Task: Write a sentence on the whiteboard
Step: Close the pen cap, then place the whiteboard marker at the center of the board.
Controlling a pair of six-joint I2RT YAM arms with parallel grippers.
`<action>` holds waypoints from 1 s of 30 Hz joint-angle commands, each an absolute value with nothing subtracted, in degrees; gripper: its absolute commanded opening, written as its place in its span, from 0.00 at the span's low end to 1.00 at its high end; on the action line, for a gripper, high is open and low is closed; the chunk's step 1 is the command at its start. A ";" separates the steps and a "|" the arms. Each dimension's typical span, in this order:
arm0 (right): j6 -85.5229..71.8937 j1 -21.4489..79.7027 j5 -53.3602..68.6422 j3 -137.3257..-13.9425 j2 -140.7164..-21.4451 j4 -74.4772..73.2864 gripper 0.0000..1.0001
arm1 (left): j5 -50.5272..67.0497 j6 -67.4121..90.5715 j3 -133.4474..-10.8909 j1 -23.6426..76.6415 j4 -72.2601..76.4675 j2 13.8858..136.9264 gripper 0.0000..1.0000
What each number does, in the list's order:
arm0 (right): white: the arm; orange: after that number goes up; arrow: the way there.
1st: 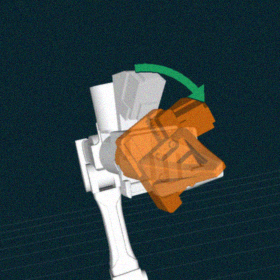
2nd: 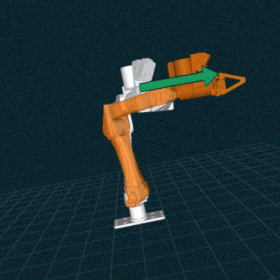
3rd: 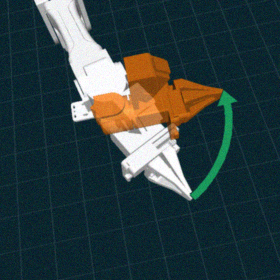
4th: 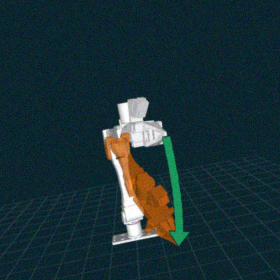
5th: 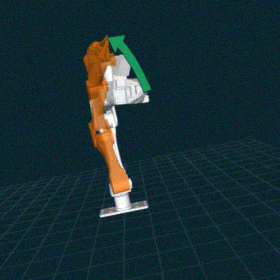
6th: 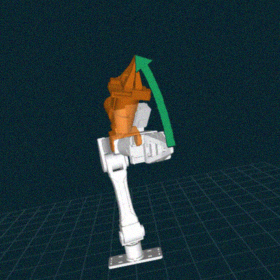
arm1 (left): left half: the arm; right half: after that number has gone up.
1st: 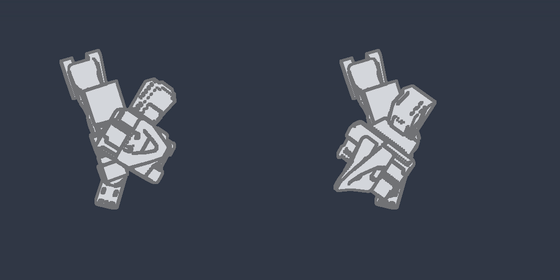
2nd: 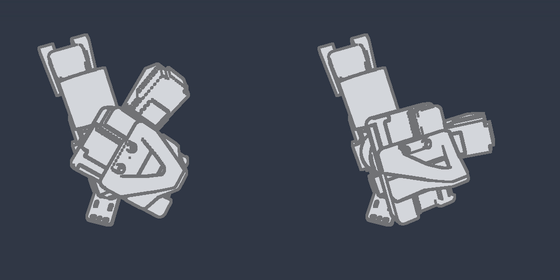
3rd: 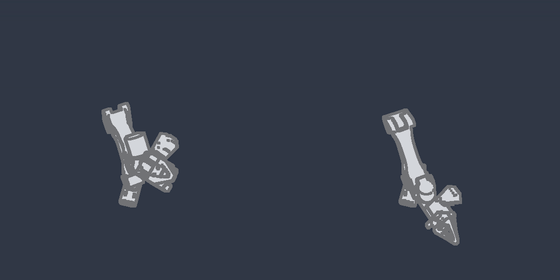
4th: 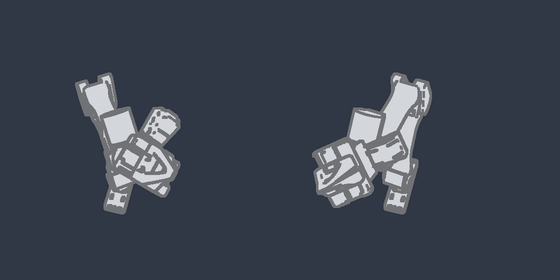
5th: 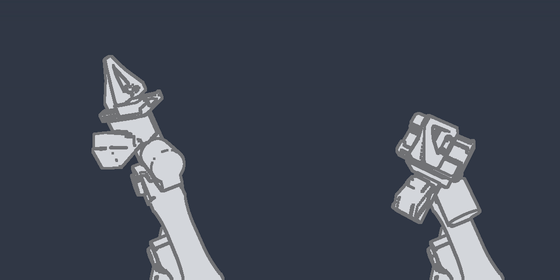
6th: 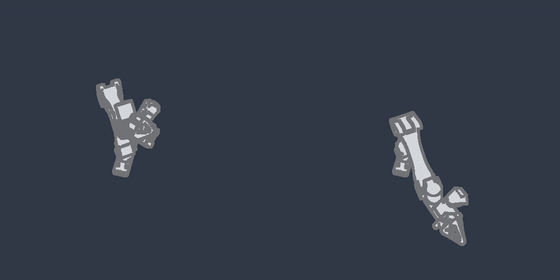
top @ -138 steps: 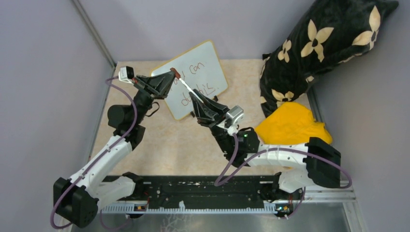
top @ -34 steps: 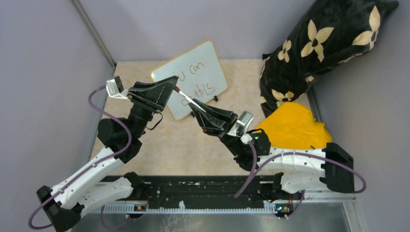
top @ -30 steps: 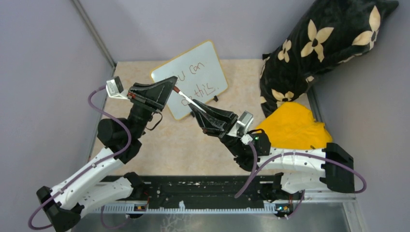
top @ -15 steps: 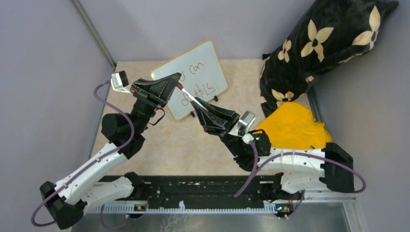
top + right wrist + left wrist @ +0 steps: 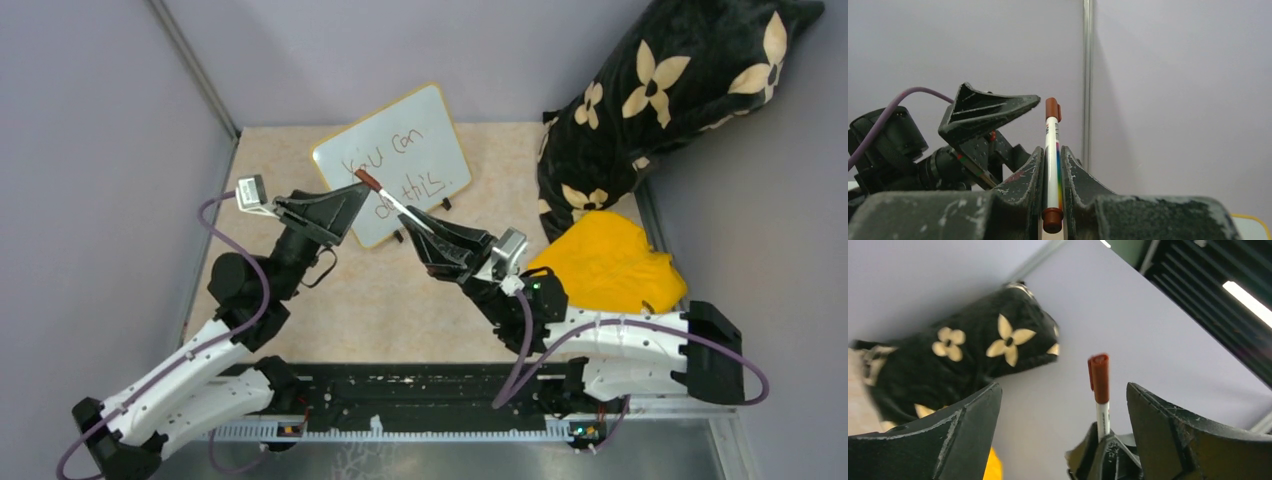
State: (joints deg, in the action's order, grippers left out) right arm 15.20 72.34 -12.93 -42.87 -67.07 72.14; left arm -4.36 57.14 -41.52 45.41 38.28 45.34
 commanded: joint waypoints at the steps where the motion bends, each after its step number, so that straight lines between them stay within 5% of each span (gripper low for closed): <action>1: 13.55 71.85 -14.10 -39.57 -58.85 65.16 0.00 | -14.59 46.45 -43.45 45.50 26.39 38.19 0.99; 6: 5.51 70.20 -18.70 -35.66 -52.85 47.97 0.00 | -24.18 35.28 -47.31 45.47 9.90 32.55 0.99; 10: -16.12 60.57 -12.09 -31.78 -51.35 35.15 0.00 | -29.08 30.97 -47.07 45.46 0.65 30.85 0.99; 16: -42.88 47.26 2.53 -22.71 -59.26 43.25 0.00 | -28.25 28.94 -42.62 45.45 -6.76 30.10 0.99; 23: -54.88 46.48 -2.45 -19.35 -73.12 57.13 0.00 | -25.98 31.59 -38.70 45.44 -9.85 29.65 0.99; 30: -60.03 46.47 -7.06 -21.97 -82.63 55.04 0.00 | -25.07 33.40 -36.79 45.44 -11.85 28.94 0.99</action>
State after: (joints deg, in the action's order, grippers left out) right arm -54.52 46.70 -3.88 -18.74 -79.26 51.31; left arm -26.04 32.40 -37.36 45.39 -10.17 29.76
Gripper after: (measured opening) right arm 0.123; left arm 0.989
